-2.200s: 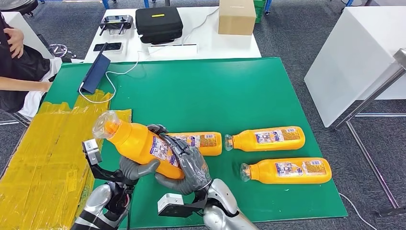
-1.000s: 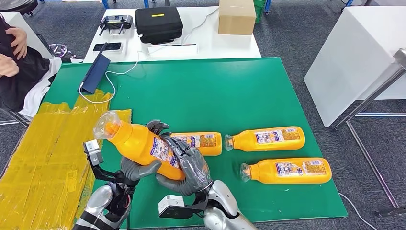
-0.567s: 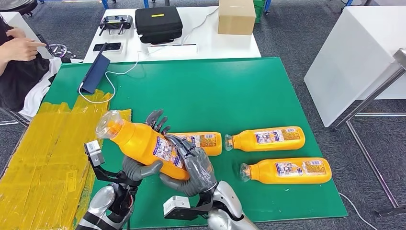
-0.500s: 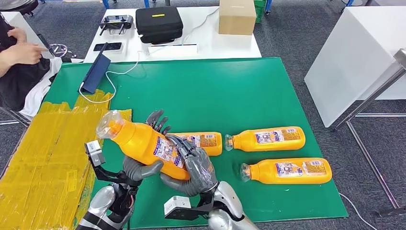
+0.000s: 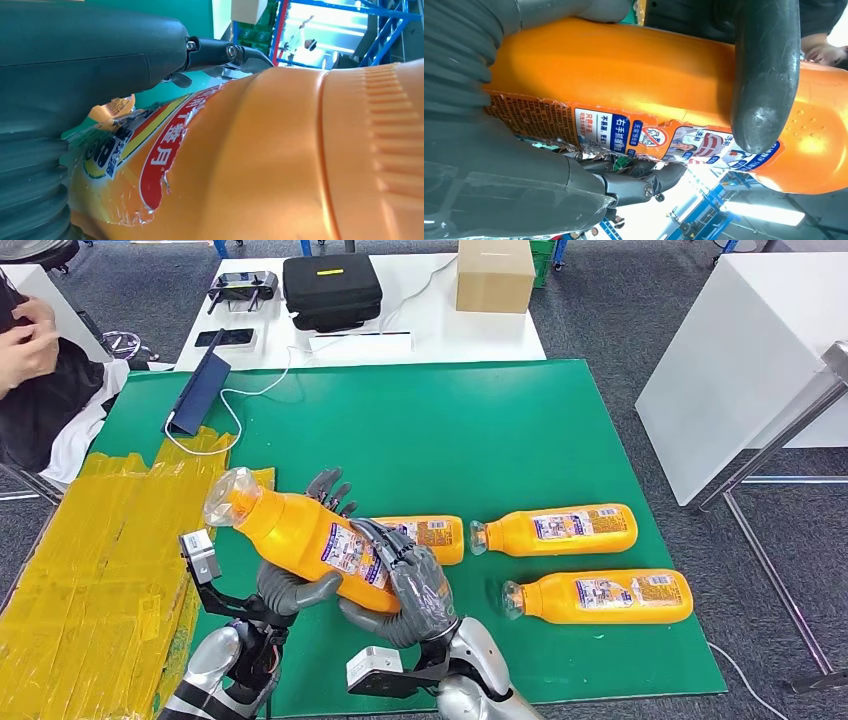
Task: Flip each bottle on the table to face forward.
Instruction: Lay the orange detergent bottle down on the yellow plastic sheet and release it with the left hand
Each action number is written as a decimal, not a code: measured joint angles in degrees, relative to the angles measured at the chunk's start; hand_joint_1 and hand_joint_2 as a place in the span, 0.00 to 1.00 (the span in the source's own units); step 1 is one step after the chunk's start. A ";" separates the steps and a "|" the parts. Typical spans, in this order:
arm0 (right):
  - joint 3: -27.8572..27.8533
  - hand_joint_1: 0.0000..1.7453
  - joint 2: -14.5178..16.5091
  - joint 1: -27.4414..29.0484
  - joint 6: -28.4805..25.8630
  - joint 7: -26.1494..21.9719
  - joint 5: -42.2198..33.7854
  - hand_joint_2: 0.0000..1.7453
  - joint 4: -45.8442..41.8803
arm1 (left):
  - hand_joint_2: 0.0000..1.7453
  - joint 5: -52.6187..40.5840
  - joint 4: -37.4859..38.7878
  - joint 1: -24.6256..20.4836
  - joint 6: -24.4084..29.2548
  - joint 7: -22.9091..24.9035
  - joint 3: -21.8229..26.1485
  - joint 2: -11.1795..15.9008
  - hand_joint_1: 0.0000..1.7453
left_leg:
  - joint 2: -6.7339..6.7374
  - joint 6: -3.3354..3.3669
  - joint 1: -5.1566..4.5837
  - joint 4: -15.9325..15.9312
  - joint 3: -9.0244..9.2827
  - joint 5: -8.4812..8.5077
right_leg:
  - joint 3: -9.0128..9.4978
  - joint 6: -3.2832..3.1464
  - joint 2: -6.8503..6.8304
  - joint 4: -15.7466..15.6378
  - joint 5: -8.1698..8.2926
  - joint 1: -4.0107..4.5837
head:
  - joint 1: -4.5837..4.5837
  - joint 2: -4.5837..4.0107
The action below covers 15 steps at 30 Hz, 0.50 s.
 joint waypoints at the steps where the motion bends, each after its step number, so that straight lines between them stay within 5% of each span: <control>1: -0.01 1.00 0.00 0.00 0.00 0.00 0.00 1.00 0.00 | 1.00 0.00 0.00 0.00 0.04 0.00 0.01 -0.01 0.00 | 0.00 0.00 0.00 0.00 0.00 0.00 | 0.00 0.00 0.00 0.00 0.00 0.00 | 0.00 0.01; 15: -0.42 1.00 -0.32 -0.05 -0.17 0.84 1.92 1.00 -0.21 | 1.00 0.43 0.02 0.12 0.38 0.01 0.49 -0.04 0.00 | 0.00 0.00 0.00 0.00 0.00 0.00 | 0.00 0.00 0.00 0.00 0.00 0.00 | 0.00 -0.01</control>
